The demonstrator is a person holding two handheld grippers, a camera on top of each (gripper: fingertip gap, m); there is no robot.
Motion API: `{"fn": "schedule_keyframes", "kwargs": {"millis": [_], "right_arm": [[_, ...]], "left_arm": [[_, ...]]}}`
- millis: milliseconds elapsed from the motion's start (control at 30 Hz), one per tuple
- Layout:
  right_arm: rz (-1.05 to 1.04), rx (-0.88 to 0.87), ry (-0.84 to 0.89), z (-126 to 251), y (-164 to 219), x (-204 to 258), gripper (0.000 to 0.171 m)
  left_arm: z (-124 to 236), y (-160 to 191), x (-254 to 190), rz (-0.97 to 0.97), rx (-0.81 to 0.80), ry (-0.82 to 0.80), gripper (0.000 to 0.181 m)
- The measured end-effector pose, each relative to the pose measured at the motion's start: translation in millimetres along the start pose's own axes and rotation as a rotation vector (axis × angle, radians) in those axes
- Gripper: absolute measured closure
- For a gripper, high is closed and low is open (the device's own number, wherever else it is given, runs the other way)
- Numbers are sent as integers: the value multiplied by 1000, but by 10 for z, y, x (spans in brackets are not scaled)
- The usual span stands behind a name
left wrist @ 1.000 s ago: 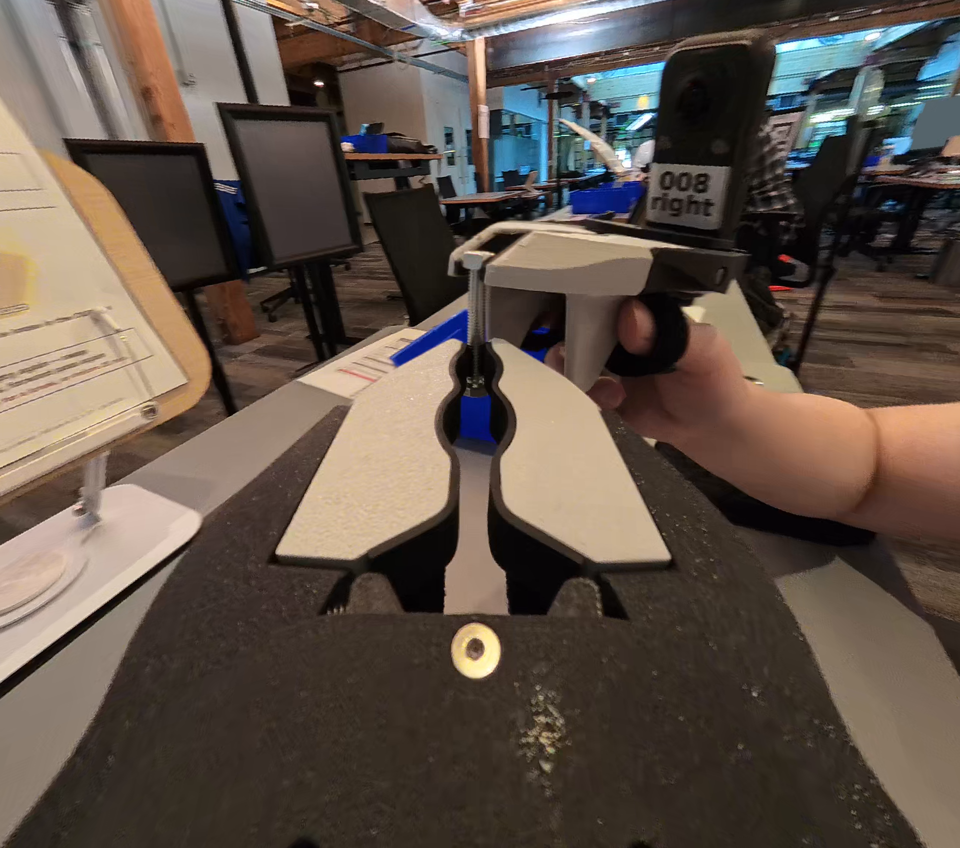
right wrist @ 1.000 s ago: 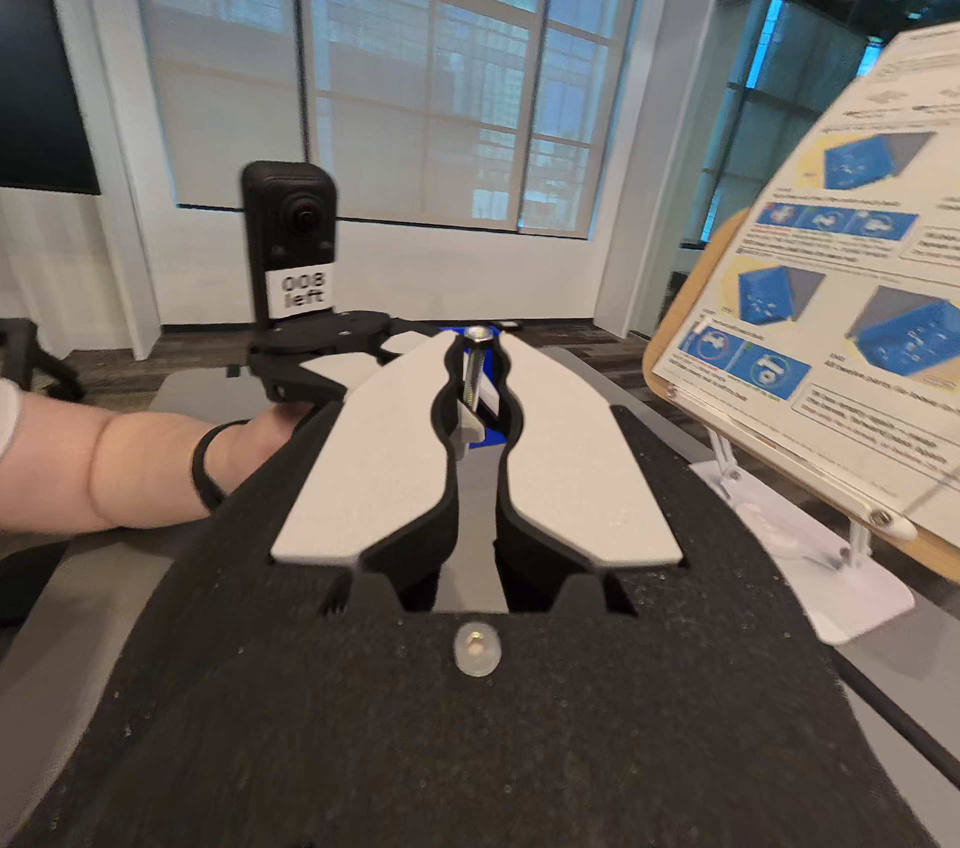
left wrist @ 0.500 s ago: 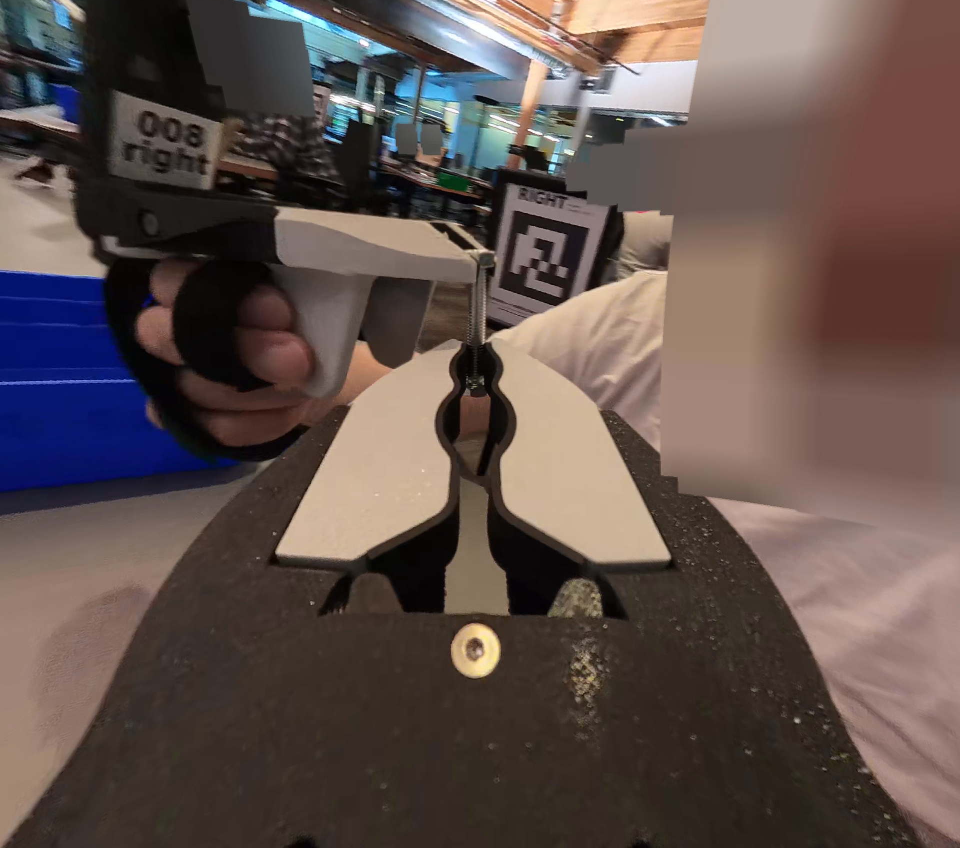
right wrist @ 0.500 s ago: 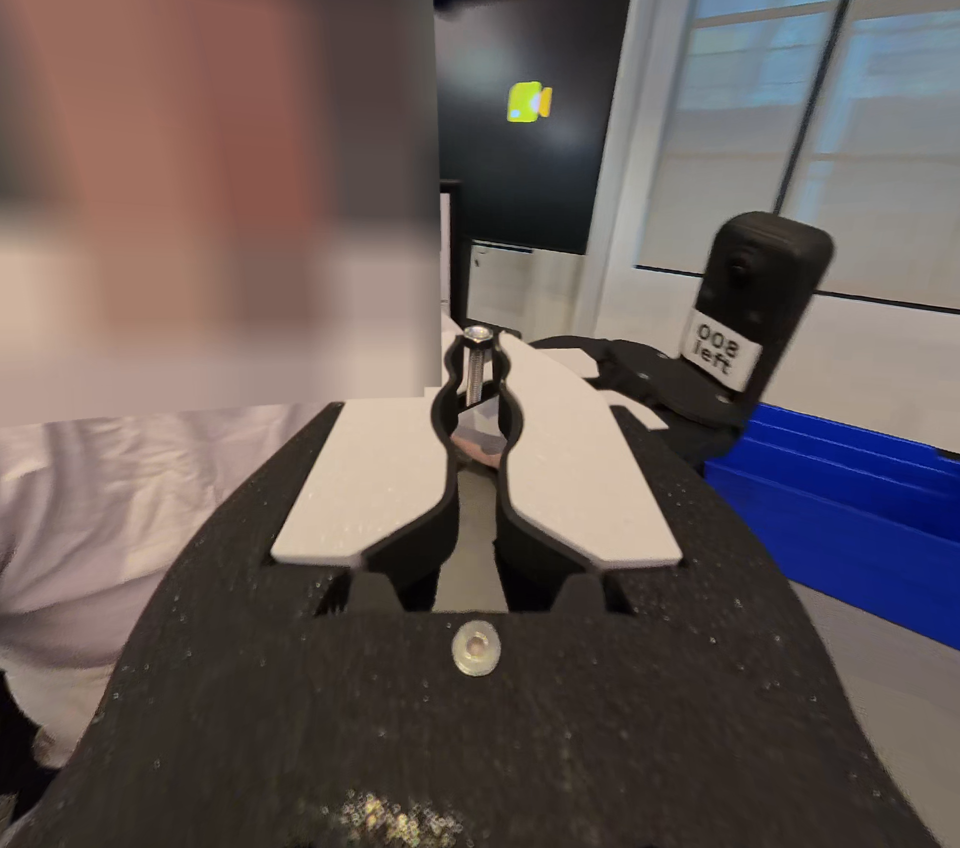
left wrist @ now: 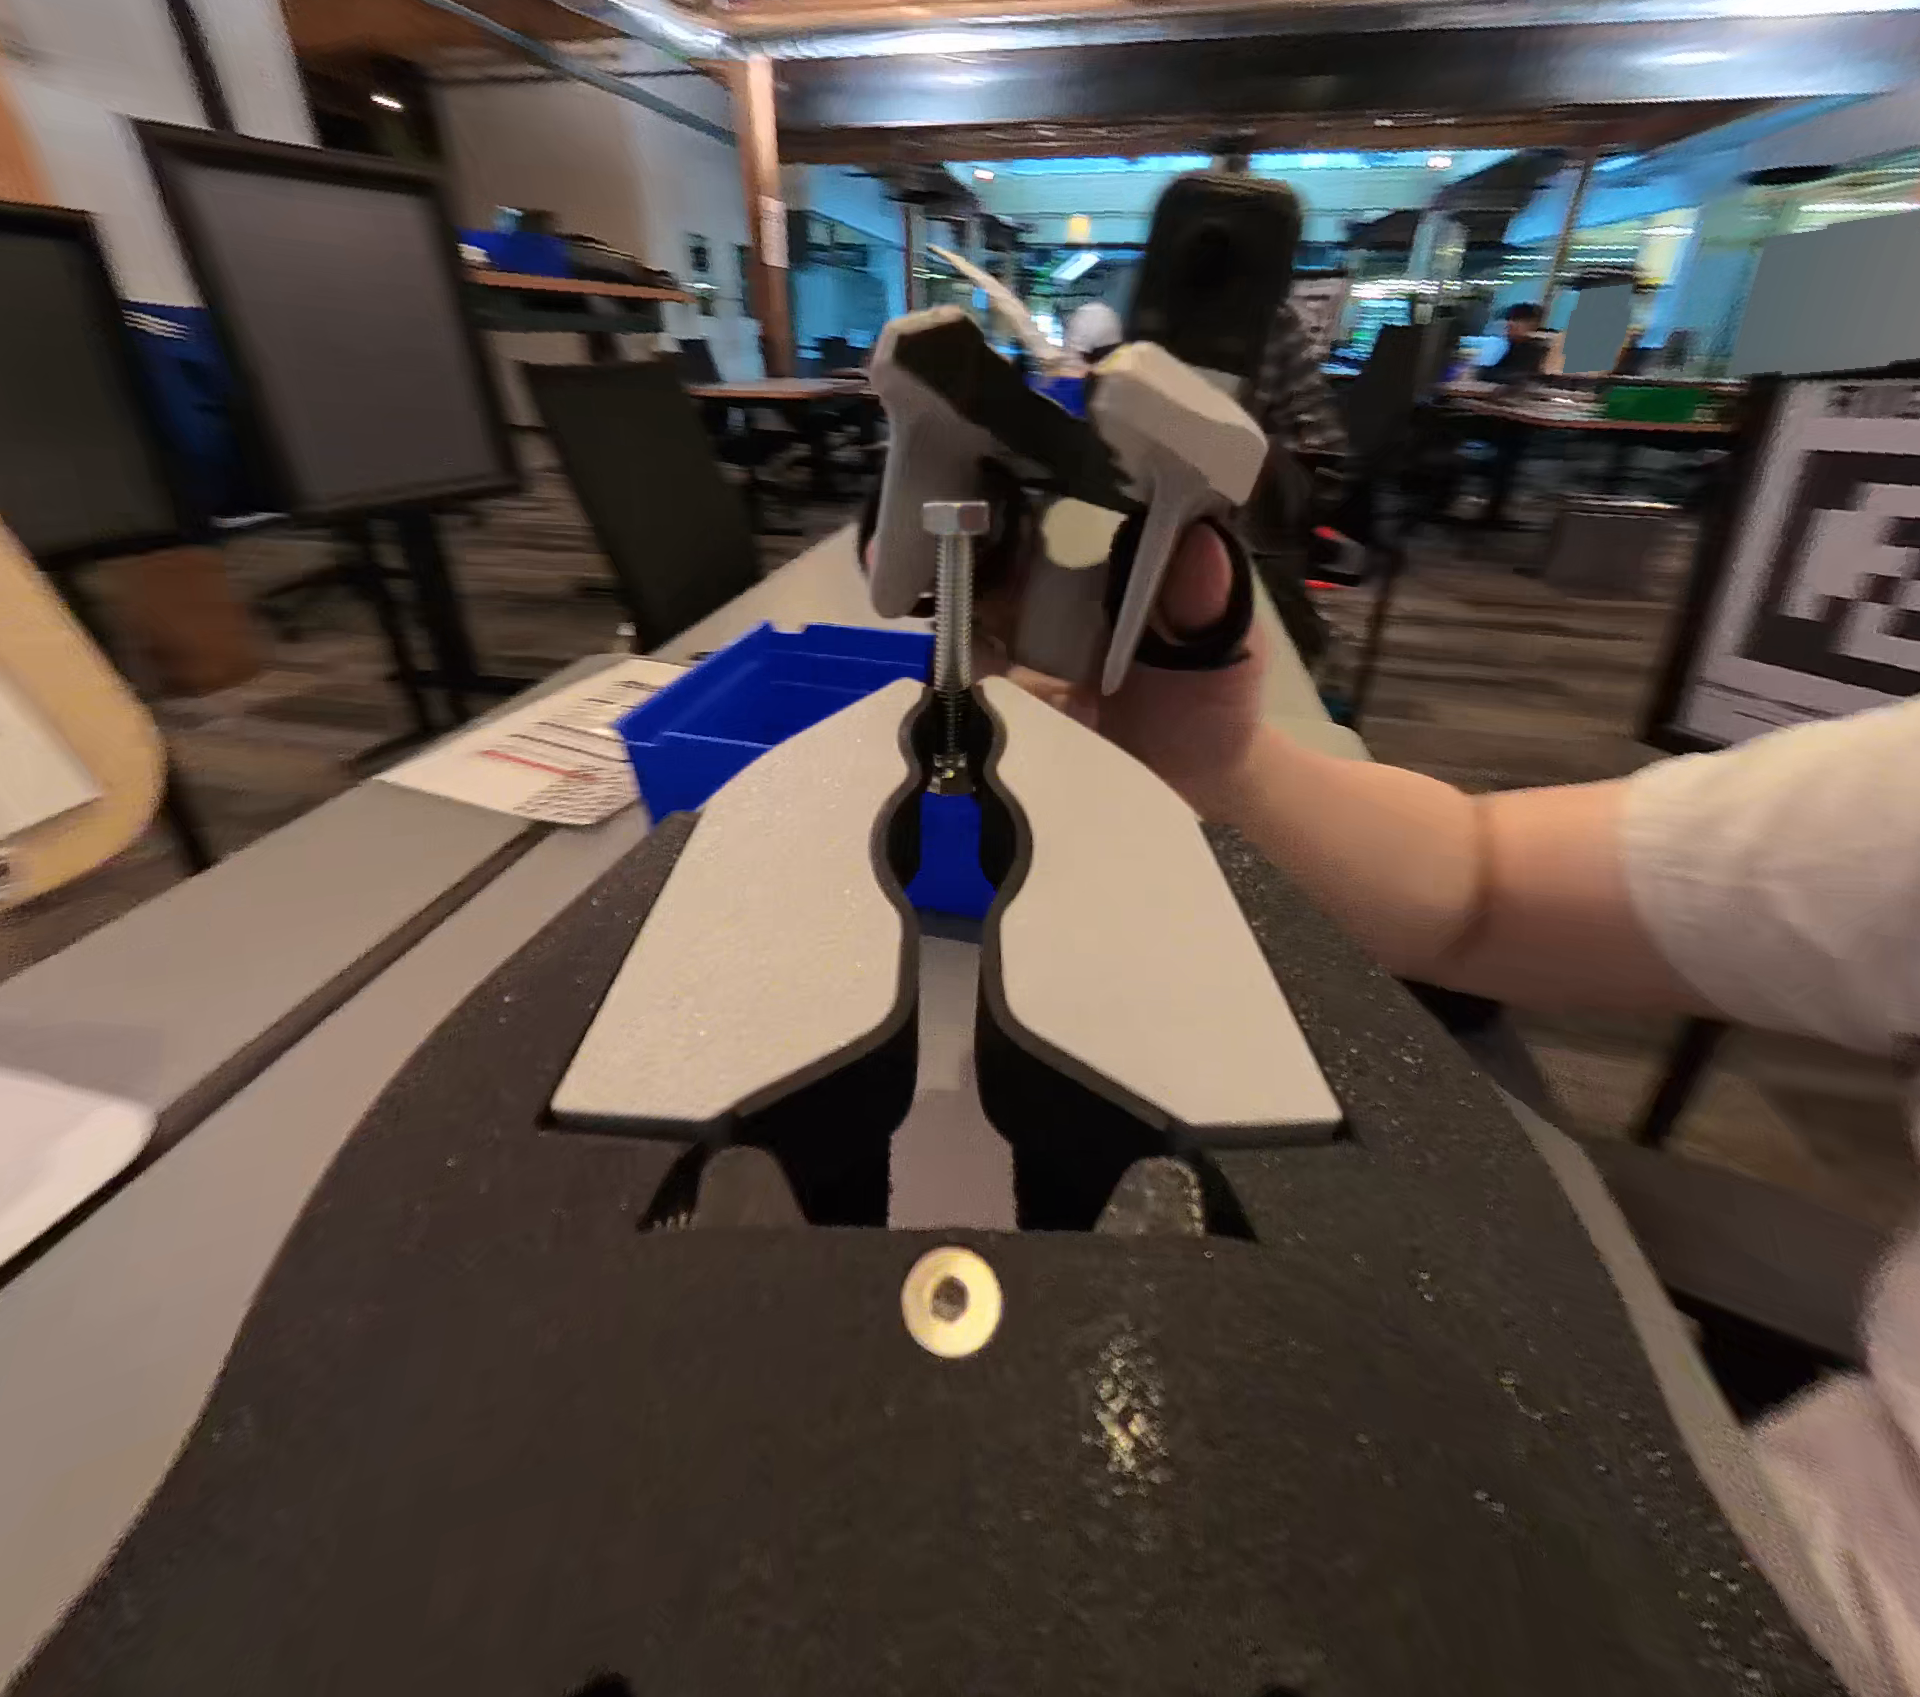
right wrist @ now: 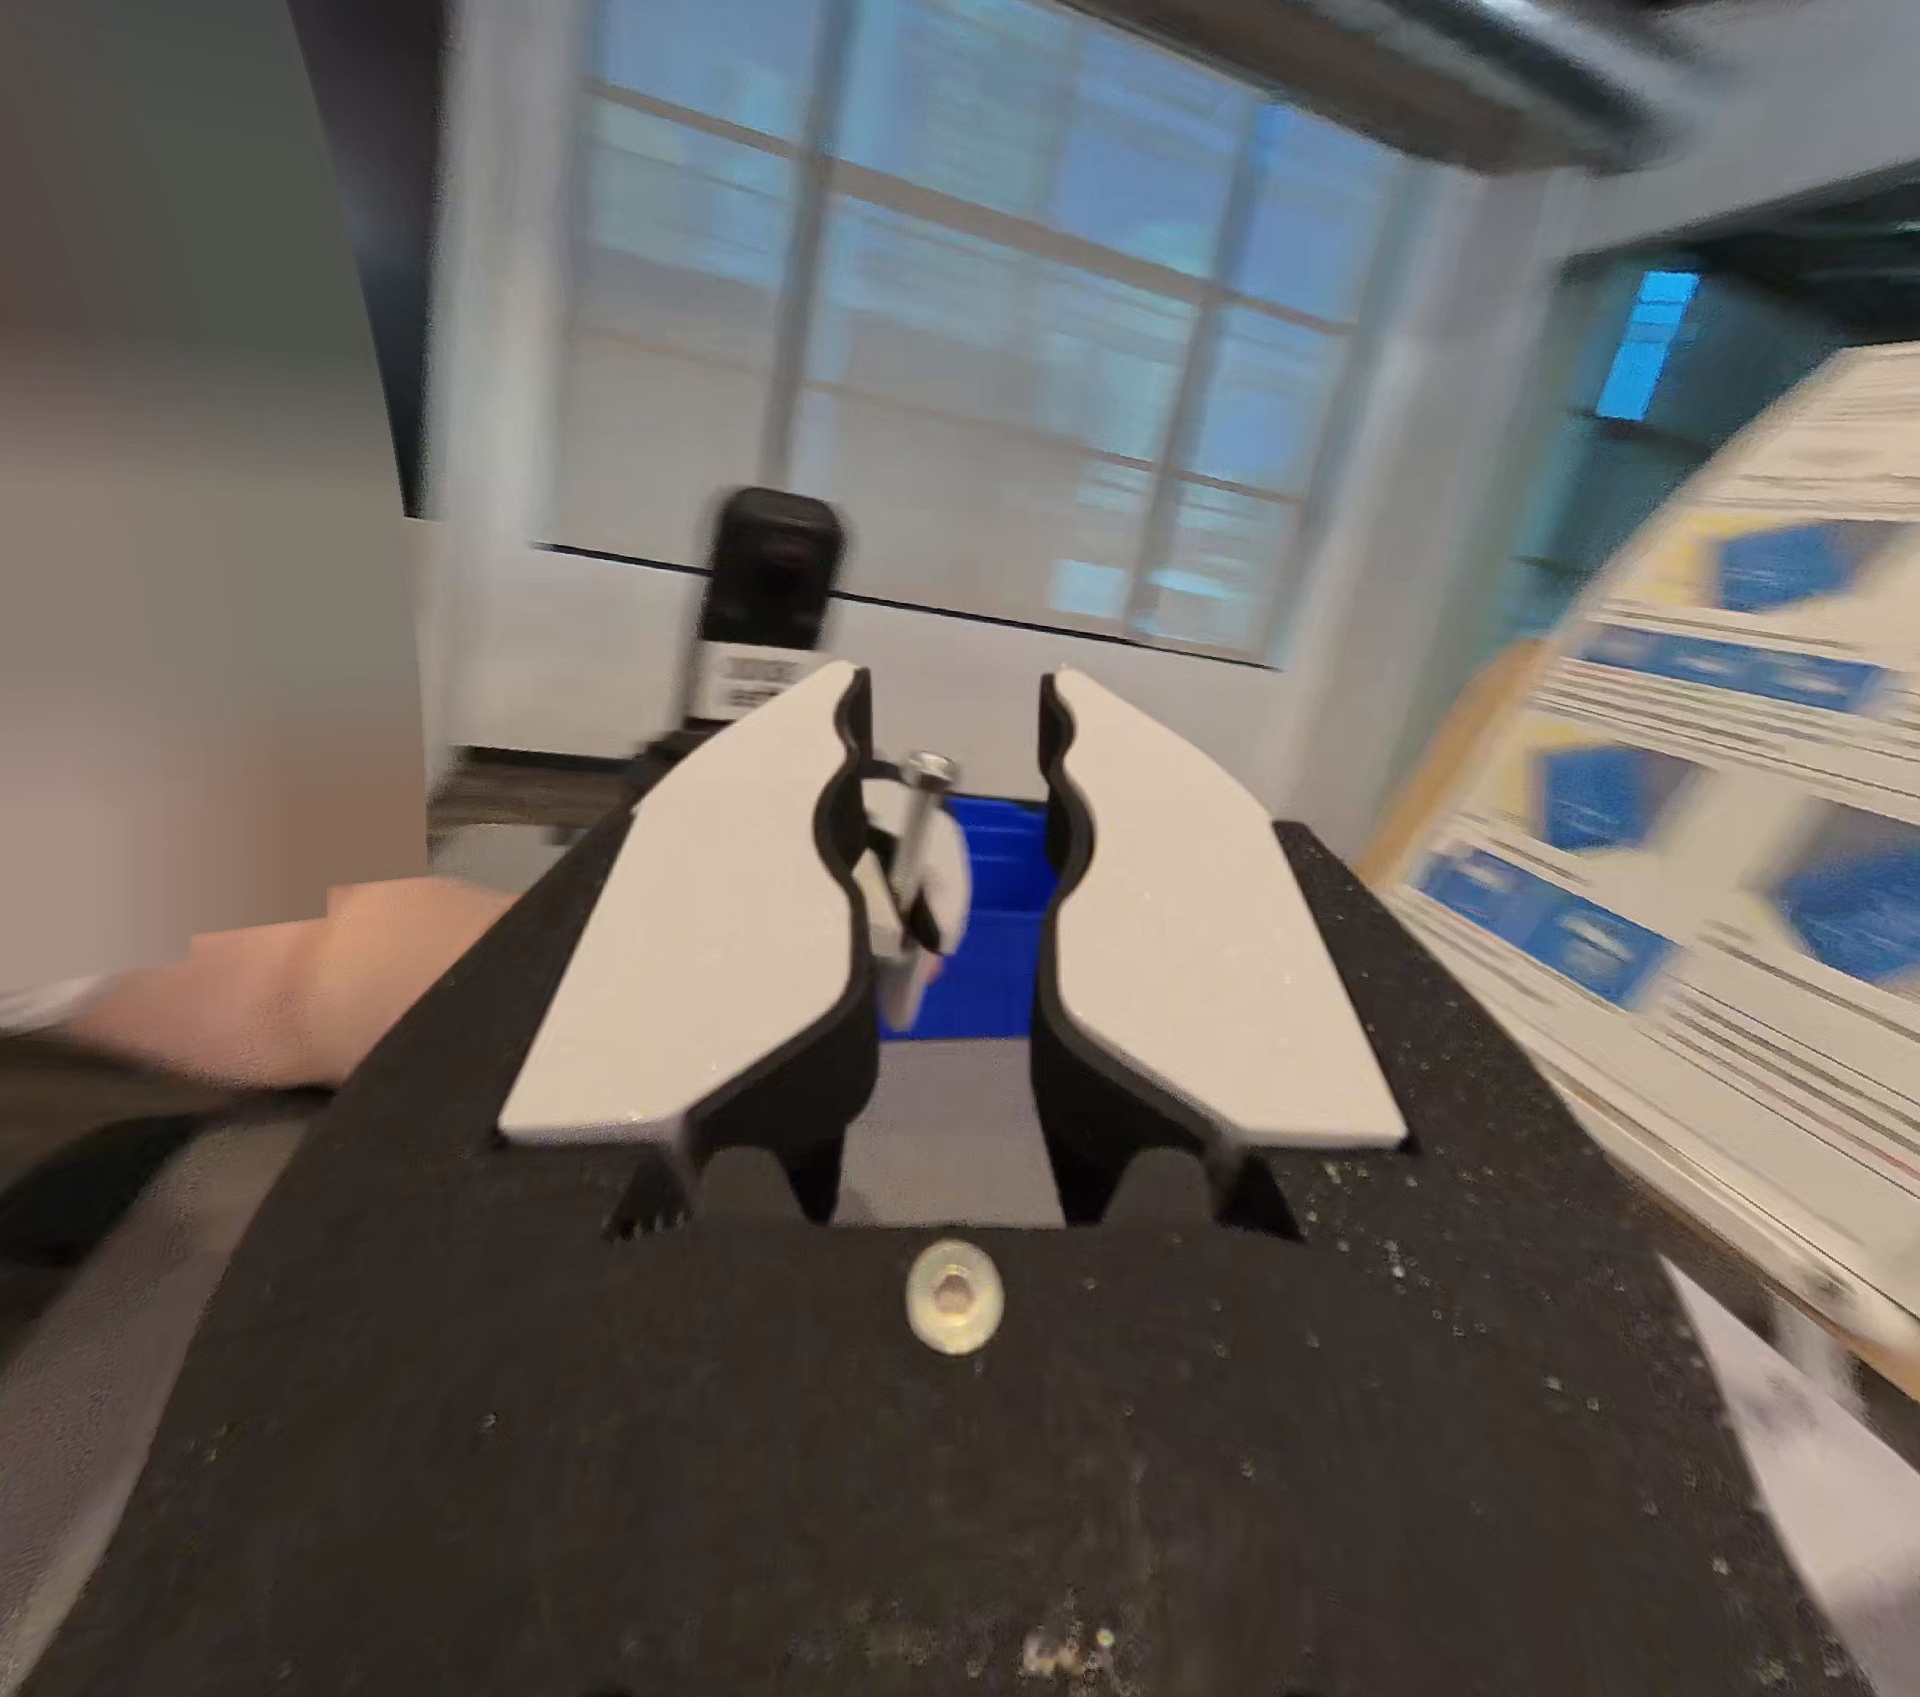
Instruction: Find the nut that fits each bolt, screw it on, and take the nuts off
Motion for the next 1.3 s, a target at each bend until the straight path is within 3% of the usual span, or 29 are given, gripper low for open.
{"fn": "schedule_keyframes", "kwargs": {"millis": [100, 333, 567, 633, 767, 833, 1000, 1300], "right_arm": [[72, 91, 214, -13, 118, -153, 141], [-24, 130, 317, -117, 315, -107, 142], [-115, 153, 316, -106, 404, -152, 150], [-132, 152, 274, -125, 403, -105, 161], [-118, 158, 224, -134, 369, -66, 162], [-107, 150, 153, -136, 314, -20, 162], [-134, 80, -199, -73, 117, 224, 161], [-269, -33, -791, 284, 82, 721, 161]], "left_arm": [[57, -11, 194, -34, -29, -163, 177], [60, 54, 279, -82, -16, -283, 177], [28, 92, 249, -128, 13, -308, 177], [29, 90, 243, -127, 9, -302, 177], [27, 67, 206, -130, 9, -266, 177], [23, 27, 140, -117, 8, -195, 177], [30, -78, -216, 52, 12, 168, 177], [51, 95, -853, 339, 109, 682, 177]]}}
Point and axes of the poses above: each gripper's, where its closed fingertips meet, z back along the fingers, y out of its underside, x = y × z across the jaws, the point moved 1 cm from there along z, back along the fingers, and after that the axes turned 3 degrees about -y, right-handed, at the moved point
